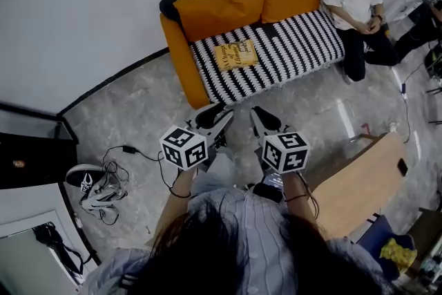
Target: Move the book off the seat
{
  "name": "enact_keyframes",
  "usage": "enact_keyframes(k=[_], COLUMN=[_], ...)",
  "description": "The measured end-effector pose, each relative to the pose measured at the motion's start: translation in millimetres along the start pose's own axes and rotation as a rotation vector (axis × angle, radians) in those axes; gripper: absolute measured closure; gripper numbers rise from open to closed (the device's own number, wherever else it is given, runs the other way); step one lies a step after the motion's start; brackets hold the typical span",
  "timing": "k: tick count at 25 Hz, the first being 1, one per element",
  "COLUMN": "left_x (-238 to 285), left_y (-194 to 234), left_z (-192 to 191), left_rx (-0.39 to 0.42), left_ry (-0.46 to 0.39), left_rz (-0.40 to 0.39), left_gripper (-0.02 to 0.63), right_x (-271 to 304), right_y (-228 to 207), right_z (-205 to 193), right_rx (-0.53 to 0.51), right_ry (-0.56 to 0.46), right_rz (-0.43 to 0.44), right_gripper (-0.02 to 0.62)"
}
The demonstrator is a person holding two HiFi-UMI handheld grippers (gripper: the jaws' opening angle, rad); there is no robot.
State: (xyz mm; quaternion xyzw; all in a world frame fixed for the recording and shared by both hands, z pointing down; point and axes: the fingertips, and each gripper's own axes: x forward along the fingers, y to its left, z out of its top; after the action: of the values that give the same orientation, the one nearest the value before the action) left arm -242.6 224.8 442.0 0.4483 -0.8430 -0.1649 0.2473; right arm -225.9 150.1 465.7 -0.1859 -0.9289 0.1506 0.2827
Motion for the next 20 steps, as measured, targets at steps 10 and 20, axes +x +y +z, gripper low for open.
enact_keyframes(k=[10, 20], left_x=[15, 23], left_y=[91, 138], left_z=[40, 57], left_rx=[-0.027, -0.045], left_ry=[0.02, 0.029], left_rz=[-0.03, -0.066], left_gripper=[0.449, 0.449], right_x=[86, 122], right_y=[3, -1], right_z=[36, 53], right_rx=[0.004, -0.001], right_ry=[0.034, 0.027], right_rz=[-0.053, -0.118], right_gripper=[0.549, 0.549])
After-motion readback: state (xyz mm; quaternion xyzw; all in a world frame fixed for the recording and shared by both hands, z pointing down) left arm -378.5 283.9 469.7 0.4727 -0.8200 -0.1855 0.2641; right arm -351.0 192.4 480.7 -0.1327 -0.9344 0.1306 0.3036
